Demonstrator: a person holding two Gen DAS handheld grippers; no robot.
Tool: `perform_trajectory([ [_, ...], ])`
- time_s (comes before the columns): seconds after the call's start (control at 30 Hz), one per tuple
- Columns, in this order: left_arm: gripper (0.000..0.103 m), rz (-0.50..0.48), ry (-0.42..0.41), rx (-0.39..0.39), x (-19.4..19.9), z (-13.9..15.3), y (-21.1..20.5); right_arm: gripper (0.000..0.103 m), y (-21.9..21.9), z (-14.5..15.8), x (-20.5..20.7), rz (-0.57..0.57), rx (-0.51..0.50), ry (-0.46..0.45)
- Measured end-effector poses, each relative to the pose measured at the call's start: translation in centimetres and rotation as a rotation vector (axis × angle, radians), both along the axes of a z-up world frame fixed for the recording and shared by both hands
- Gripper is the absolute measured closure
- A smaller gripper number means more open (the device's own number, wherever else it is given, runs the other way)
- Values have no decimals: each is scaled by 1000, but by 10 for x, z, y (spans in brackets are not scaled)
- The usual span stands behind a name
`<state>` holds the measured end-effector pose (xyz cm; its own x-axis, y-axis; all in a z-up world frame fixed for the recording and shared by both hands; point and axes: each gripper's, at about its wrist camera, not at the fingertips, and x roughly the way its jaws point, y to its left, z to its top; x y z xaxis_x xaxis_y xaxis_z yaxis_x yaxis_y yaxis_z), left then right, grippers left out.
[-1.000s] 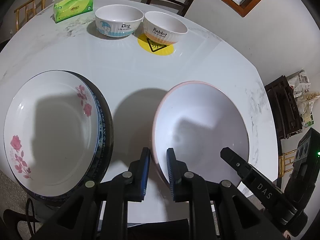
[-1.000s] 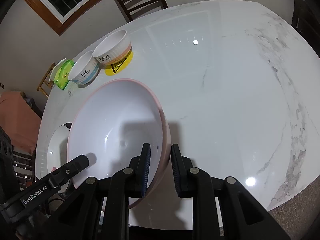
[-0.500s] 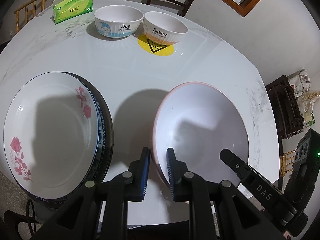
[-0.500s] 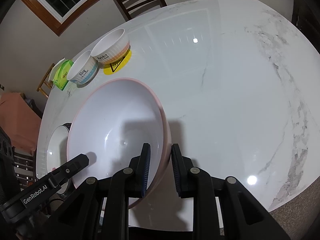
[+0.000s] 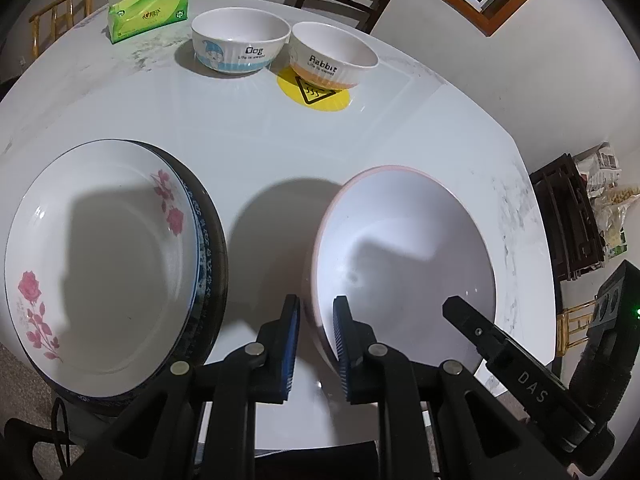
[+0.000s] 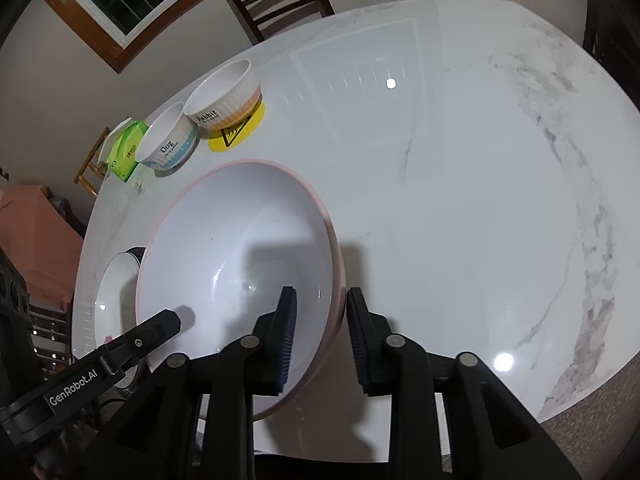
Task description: Organize plates and bowls
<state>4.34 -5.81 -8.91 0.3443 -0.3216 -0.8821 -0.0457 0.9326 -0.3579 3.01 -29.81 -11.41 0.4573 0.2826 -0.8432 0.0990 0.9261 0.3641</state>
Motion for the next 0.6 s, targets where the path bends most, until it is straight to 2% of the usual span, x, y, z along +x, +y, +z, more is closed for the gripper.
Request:
perform_trajectory([
  [0.6,85,49,-67,-30,-2,18,20,66,0,34,6,-11,-141,-108],
])
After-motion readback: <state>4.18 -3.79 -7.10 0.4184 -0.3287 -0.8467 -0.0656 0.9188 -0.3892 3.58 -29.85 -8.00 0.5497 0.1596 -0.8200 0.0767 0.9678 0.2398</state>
